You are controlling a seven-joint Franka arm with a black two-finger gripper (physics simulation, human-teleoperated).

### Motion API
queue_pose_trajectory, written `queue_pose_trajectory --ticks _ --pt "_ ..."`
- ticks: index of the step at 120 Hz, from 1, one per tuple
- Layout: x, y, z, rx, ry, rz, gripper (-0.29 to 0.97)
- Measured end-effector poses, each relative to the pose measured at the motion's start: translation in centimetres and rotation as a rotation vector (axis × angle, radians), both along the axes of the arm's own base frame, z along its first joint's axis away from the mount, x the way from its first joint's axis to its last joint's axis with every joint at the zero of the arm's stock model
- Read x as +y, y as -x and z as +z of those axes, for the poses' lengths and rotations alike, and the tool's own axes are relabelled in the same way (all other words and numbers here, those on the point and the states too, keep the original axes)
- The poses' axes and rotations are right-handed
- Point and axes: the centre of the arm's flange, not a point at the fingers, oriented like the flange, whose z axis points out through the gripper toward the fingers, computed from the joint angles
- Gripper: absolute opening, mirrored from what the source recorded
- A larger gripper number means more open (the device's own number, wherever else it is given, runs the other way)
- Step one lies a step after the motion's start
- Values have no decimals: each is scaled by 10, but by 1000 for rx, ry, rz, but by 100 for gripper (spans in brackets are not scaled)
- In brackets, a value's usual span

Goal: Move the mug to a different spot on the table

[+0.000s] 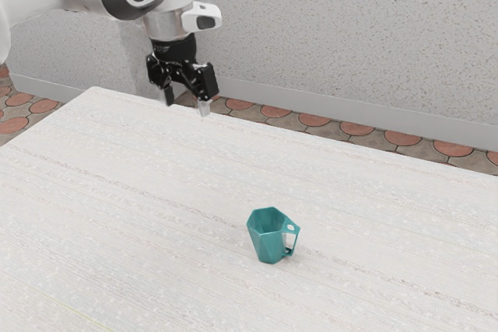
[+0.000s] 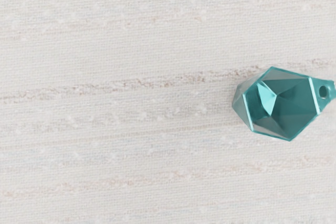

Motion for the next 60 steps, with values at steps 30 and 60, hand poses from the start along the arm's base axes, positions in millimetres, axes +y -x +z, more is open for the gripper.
queue_pose_trajectory --ticks 30,60 --pt "-94 14 -38 89 4 -149 68" --pt "-166 29 -88 208 4 -306 68"
